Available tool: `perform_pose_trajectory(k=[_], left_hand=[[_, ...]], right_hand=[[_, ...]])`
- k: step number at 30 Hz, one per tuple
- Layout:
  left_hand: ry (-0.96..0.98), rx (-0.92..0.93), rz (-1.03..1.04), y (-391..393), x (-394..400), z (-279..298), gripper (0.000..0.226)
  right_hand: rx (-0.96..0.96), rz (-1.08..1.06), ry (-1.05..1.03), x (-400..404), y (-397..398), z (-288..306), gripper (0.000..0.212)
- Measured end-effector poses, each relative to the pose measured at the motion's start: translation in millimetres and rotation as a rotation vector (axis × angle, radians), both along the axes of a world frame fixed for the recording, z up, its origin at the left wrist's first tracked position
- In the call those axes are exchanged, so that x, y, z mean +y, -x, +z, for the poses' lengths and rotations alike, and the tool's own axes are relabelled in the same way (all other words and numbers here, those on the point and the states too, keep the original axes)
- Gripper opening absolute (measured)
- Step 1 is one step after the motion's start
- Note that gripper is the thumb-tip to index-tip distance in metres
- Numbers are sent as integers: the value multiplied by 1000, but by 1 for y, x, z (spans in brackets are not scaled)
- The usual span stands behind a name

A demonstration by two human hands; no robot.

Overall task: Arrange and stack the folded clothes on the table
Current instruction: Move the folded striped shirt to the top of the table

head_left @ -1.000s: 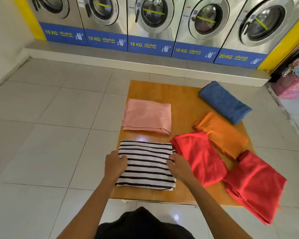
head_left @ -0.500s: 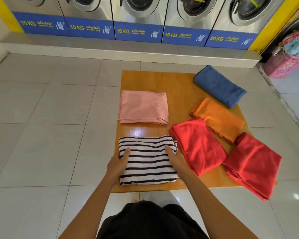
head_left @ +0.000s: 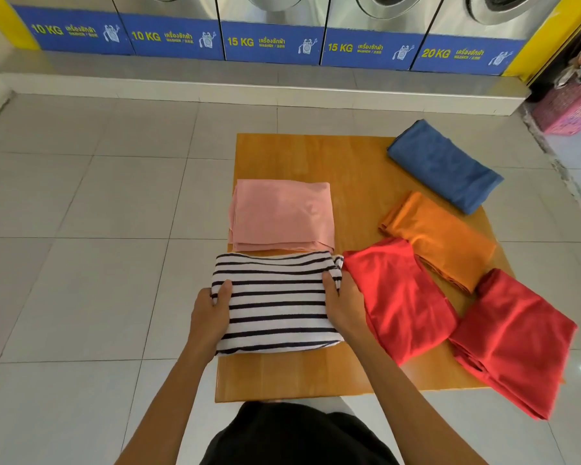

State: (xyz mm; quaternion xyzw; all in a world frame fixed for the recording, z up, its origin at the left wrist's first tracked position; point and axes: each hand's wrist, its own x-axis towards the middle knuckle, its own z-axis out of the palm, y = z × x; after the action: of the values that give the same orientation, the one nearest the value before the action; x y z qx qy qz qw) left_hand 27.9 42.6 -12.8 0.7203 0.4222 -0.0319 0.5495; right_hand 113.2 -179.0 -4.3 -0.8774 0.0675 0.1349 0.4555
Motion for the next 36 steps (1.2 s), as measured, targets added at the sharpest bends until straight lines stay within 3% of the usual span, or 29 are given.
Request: perform_pose_trajectory(k=[9, 15, 23, 29, 33, 36], left_hand=[[-5, -199, -36, -126, 22, 46, 55], [-153, -170, -163, -251, 54, 54, 52], [-125, -155, -77, -390, 100, 23, 42], [-186, -59, -73, -428, 111, -21, 38], [-332, -27, -70, -426, 106, -40, 41], [-336, -47, -25, -426, 101, -42, 40]], right_hand=[[-34, -125, -225, 17, -129, 34, 26], [-40, -94, -255, 39, -250, 37, 30], [-25, -28, -231, 88, -392, 16, 34], [106, -23, -186, 106, -430, -34, 39], [44, -36, -183, 101, -425, -56, 33], [59, -40, -191, 97, -427, -61, 37]])
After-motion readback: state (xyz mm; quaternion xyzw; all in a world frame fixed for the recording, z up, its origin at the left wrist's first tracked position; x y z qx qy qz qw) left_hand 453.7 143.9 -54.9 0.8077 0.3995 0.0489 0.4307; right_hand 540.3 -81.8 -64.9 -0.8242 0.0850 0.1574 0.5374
